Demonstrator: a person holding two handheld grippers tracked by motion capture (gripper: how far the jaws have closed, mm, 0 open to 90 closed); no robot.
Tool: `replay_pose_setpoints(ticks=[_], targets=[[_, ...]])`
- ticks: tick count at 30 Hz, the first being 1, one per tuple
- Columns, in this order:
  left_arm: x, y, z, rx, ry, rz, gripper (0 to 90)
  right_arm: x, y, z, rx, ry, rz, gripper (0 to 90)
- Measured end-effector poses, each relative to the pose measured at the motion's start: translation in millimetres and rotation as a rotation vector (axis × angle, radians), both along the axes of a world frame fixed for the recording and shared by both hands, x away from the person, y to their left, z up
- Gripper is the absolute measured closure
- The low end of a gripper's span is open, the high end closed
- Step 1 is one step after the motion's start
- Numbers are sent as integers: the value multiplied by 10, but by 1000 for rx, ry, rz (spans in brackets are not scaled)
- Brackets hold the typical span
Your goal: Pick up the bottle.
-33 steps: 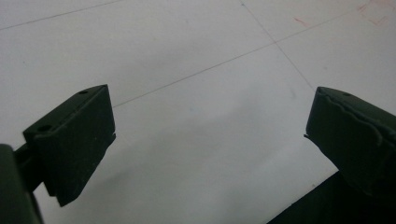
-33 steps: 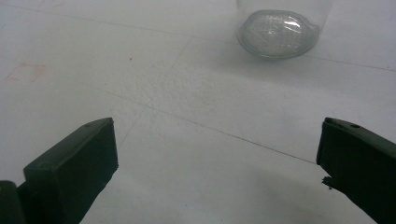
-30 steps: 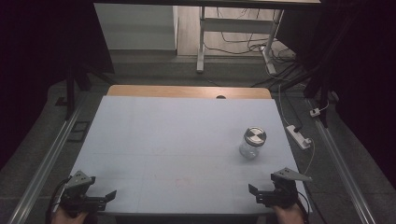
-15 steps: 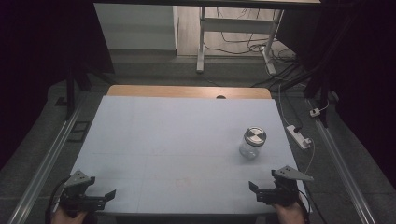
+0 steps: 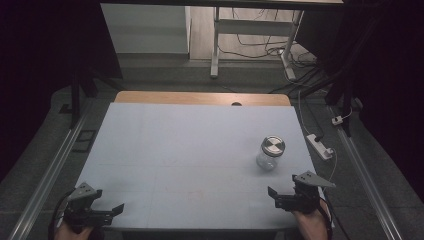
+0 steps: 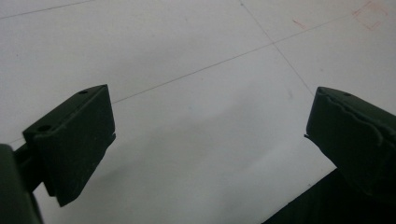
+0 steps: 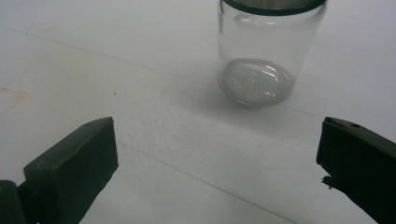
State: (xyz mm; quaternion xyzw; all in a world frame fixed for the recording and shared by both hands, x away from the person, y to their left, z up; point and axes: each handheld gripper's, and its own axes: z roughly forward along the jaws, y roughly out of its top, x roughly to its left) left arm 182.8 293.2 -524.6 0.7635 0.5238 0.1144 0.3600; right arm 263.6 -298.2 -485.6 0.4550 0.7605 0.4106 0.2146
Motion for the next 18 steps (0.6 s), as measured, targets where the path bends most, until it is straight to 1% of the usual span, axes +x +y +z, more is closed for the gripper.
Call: replay_pose_setpoints(ticks=[4,10,12,15,16,18], targets=[[2,-1,-1,1,2,2,21,48,42,-7,-6,-9,16,0],[6,4,-2,-3,6,3,22,178,39,5,13,-14,7,0],[7,4,-3,-2,7,4,22,198,43,6,12,-12,5,0],[6,4,-3,-2,7,4,21,269,58,-1,4,-8,9,0],[7,5,-3,-3,7,3,21,321,68,-8,5,-12,13,0],[8,6,-4,-4,9,3,22,338,71,-7,4,-10,15,0]])
